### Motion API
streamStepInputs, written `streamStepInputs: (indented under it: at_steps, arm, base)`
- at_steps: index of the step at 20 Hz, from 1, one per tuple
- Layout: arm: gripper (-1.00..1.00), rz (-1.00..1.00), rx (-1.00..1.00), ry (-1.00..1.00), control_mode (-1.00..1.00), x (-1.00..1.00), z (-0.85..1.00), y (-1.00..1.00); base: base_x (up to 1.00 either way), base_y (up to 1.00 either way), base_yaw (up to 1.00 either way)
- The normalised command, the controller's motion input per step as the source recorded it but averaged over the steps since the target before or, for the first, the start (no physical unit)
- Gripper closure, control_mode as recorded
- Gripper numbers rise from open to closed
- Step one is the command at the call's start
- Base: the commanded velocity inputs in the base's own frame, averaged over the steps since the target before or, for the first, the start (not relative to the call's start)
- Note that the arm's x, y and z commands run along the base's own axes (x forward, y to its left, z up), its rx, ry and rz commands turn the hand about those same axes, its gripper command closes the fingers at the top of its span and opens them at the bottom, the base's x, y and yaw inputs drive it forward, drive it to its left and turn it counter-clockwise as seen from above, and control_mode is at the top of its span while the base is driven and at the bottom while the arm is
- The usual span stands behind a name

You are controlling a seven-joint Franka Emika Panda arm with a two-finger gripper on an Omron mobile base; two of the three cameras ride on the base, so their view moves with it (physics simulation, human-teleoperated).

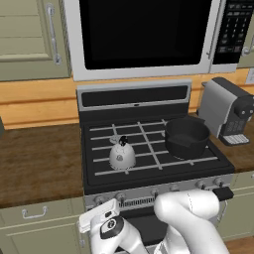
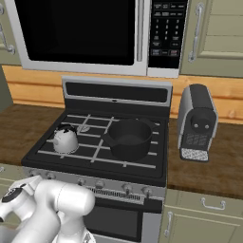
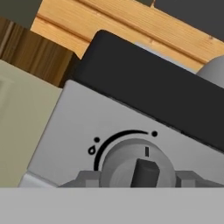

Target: Pick the kettle from the counter and place it on a stove burner. Then turn the burner on.

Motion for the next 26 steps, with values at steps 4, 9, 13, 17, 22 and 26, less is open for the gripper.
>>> streamStepInputs:
  at_steps: [4, 9, 13, 17, 22, 26]
  arm:
    - [1.00, 0.00, -0.30, 0.00, -1.00, 0.00, 0.13, 0.41]
    - [1.00, 0.00, -0.26, 0.02, -1.00, 0.00, 0.40, 0.44]
    - [1.00, 0.00, -0.35, 0.10, -1.00, 0.05, 0.55, 0.56]
    - [1.00, 0.00, -0.45, 0.10, -1.00, 0.08, 0.64, 0.72]
    - [1.00, 0.00, -0.50, 0.15, -1.00, 0.13, 0.73, 0.89]
    - [1.00, 0.03, -0.52, 0.26, -1.00, 0.22, 0.82, 0.96]
  base:
    - [0.00, 0.00, 0.00]
    - [0.00, 0.00, 0.00]
    - [0.00, 0.00, 0.00]
    - [0.00, 0.00, 0.00]
    - [0.00, 0.00, 0.00]
    - [0.00, 0.00, 0.00]
